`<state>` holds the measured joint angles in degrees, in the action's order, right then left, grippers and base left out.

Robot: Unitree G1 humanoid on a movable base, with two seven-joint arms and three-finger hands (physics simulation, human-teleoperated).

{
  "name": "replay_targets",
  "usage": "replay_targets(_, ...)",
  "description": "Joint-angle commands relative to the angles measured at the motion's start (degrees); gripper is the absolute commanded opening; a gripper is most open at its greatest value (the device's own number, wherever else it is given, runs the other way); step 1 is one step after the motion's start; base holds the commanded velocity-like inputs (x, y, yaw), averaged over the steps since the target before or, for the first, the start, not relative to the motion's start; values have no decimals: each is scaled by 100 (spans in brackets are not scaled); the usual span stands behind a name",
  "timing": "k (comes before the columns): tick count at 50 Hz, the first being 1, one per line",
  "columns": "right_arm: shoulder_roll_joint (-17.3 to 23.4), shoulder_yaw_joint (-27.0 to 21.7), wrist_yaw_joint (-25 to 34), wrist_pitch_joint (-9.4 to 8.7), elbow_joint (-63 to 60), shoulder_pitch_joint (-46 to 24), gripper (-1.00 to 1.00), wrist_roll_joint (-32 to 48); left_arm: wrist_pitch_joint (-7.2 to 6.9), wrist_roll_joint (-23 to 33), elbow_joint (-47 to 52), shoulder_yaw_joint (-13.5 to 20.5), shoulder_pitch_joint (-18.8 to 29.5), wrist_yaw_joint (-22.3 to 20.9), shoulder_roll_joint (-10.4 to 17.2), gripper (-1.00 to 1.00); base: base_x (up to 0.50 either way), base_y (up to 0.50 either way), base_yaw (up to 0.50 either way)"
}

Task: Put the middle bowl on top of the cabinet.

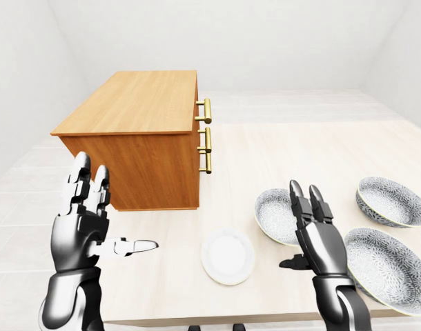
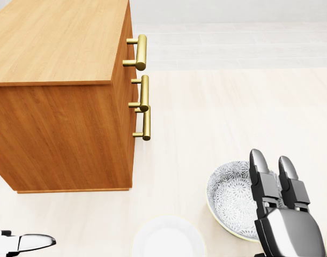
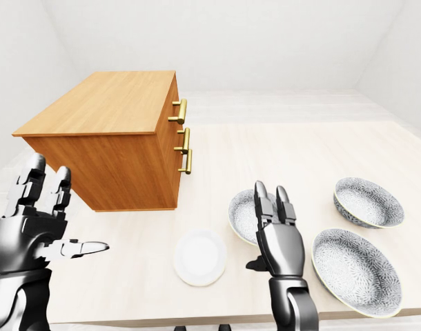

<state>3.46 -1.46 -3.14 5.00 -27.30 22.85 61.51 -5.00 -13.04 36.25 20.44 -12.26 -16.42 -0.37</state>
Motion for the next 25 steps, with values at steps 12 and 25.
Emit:
replay_targets(12,-67,56,-135,0,149,162,100,978,0,-122,99,171,-51,-53,-28,100,0,0,0)
replay_targets(25,3,198,-298,0,359,260,100,1303,0,-169,26,254,-64,-123,-48,100,0,0,0)
